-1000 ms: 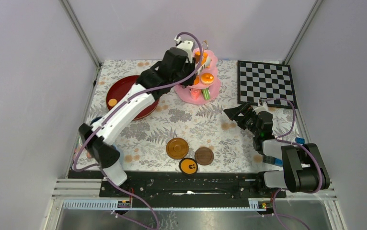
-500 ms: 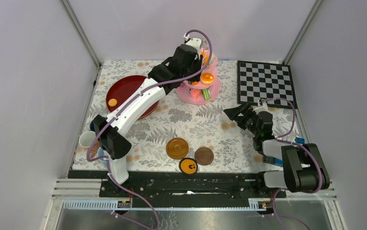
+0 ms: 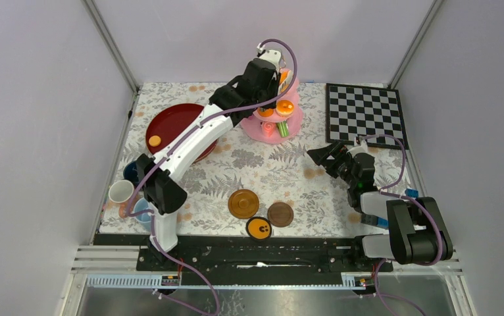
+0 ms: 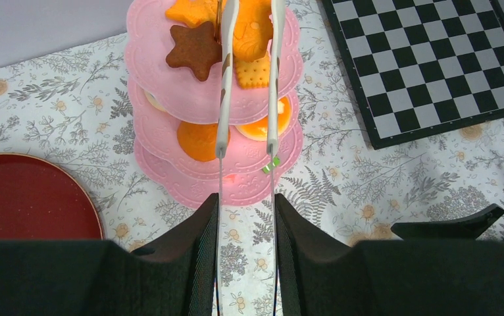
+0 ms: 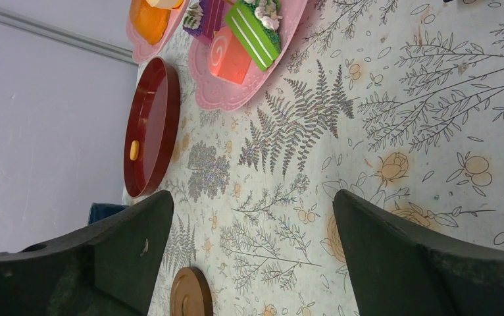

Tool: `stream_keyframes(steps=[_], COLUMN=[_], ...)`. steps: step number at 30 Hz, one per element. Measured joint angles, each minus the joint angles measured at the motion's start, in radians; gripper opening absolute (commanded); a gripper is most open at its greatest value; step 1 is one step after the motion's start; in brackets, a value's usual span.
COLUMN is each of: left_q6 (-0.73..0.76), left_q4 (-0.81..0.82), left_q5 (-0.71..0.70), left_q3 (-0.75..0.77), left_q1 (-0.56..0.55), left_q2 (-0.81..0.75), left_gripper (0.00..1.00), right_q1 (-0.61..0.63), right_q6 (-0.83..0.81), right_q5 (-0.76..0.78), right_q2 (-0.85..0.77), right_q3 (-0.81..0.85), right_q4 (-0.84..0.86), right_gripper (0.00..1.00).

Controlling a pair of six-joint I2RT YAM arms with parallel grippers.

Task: Serve the afternoon tea
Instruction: Place the desert on the desert table.

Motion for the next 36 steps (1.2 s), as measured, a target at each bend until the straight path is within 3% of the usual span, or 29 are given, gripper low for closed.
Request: stream_keyframes(steps=[15,36], left_q6=[0.016,0.005], left_q4=[-0.012,-0.023], left_q5=[-0.012,0.019], left_q3=[0.001,0.010], left_q1=[0.000,0.000], left_q2=[0.013,-0.032], left_gripper=[0.38,0.39], right_q1=[0.000,0.000], right_q6=[0.000,0.003], right_q5=[0.000,-0.001], right_q2=[0.001,0.003], right_q3=[0.000,0.000], right_q4=[0.000,0.002], right_gripper=[0.98,0.98])
